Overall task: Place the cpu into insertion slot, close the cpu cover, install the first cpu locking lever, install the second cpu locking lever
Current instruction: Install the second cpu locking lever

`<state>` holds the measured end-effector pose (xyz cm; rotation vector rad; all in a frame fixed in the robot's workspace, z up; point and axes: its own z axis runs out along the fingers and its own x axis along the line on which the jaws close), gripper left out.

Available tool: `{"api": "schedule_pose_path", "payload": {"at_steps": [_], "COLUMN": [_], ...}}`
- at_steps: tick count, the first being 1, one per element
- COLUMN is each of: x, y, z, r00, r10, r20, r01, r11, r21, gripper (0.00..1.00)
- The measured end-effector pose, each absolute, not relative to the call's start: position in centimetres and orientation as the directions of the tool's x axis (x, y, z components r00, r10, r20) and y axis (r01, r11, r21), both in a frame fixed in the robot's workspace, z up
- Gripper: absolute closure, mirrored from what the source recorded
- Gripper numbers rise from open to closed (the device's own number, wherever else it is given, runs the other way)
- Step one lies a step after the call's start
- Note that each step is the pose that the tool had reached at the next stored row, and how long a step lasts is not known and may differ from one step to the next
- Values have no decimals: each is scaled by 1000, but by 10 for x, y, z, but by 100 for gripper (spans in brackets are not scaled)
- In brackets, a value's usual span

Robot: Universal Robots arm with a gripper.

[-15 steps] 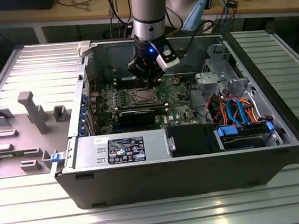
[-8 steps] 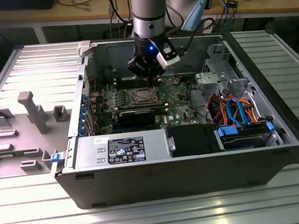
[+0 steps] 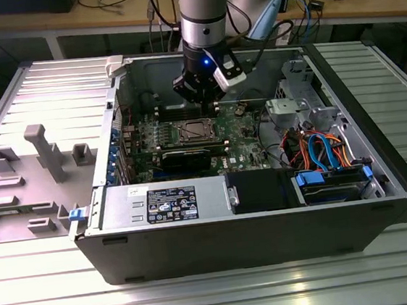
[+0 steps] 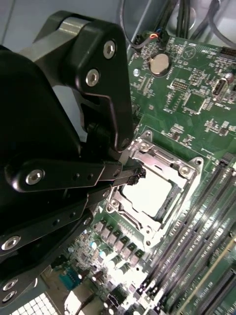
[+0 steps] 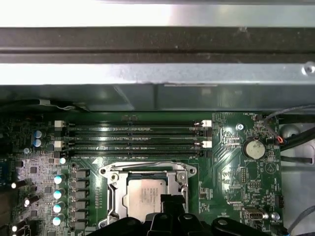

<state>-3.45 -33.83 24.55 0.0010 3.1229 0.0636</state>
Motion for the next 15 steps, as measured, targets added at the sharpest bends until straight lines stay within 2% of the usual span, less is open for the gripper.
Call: {"api": "schedule_pose_path", "payload": {"at_steps": [15], "x": [-38], "y": [-349], "z": [246], "r00": [-1000], "r10": [1], "r20": [-18], "r01": [0], "r11": [999], "r21": [41], "gripper": [89]}}
